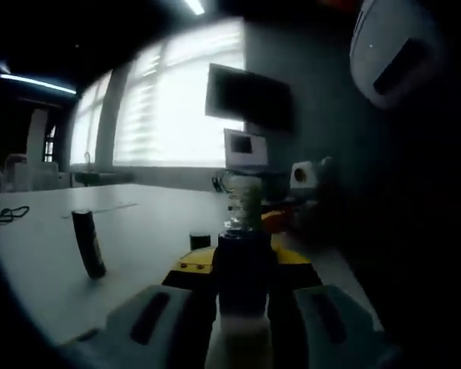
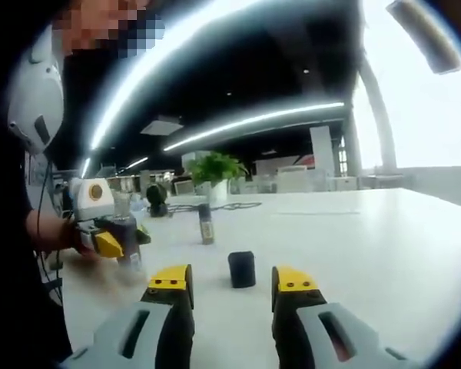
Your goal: Pick up cosmetic bottle twist off cap place on table pick up cap screw tight cap place on table
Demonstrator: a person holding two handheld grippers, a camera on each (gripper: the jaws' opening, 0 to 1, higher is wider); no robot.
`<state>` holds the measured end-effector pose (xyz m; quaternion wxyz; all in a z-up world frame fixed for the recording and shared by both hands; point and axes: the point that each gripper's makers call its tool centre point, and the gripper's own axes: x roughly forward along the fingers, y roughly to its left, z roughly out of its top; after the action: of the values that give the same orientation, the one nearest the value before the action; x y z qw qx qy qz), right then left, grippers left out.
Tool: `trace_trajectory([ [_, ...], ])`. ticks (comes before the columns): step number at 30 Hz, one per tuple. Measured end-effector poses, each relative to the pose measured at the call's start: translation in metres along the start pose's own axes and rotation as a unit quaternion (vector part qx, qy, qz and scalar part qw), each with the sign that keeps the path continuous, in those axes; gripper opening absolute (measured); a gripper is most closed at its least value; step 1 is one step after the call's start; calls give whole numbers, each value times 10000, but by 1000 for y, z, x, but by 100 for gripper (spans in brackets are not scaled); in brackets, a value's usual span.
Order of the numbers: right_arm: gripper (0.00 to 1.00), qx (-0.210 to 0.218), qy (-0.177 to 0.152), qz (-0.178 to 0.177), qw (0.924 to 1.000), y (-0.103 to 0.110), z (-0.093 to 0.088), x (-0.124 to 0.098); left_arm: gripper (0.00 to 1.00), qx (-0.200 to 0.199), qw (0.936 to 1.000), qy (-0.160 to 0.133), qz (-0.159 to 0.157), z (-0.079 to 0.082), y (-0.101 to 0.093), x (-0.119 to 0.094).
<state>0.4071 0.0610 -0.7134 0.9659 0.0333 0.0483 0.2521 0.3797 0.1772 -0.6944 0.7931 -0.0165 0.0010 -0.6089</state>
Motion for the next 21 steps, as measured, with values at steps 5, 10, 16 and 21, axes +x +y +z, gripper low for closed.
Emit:
trace_trajectory([
  [5, 33, -18, 55, 12, 10000, 0, -1, 1, 15, -29, 10000, 1, 24, 1, 3, 2],
  [10, 31, -11, 56, 69, 10000, 1, 0, 9, 15, -56, 10000, 0, 61, 0, 4, -1],
  [16, 32, -113, 127, 324, 9993, 5, 0, 23, 15, 52, 10000, 6, -17, -1, 0, -1],
  [21, 32, -252, 190, 486, 9983, 5, 1, 33, 15, 1, 10000, -9, -28, -1, -1, -3],
])
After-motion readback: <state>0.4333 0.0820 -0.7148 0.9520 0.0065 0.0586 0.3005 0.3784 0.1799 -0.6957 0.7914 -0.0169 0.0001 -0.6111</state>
